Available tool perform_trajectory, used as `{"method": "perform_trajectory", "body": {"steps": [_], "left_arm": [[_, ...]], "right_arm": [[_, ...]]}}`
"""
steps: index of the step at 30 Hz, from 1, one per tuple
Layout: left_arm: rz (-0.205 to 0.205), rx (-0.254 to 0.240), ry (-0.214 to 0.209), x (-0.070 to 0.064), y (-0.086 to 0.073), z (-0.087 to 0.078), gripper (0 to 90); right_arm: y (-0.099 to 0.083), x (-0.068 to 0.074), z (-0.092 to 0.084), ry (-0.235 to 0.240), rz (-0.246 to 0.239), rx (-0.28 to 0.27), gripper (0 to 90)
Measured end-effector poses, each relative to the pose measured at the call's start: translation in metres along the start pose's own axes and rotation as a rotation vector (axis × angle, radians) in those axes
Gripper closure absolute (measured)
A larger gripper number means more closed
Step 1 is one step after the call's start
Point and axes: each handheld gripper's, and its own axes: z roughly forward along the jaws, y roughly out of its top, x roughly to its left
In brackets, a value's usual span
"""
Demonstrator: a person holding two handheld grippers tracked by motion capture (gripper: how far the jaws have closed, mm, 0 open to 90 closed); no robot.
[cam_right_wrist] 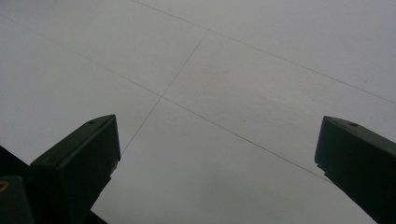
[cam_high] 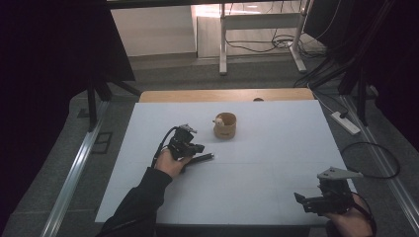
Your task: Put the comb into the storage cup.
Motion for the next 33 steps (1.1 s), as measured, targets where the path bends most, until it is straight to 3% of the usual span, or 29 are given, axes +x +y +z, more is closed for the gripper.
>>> {"method": "perform_trajectory", "body": {"steps": [20, 33], "left_arm": [[-0.038, 0.086, 0.05, 0.009, -0.007, 0.026, 88.2], [0.01, 0.127, 0.033, -0.006, -0.004, 0.031, 88.2]], "right_arm": [[0.0, 0.001, 0.001, 0.001, -0.006, 0.011, 1.1], [0.0, 0.001, 0.001, 0.002, -0.008, 0.013, 1.3]]}}
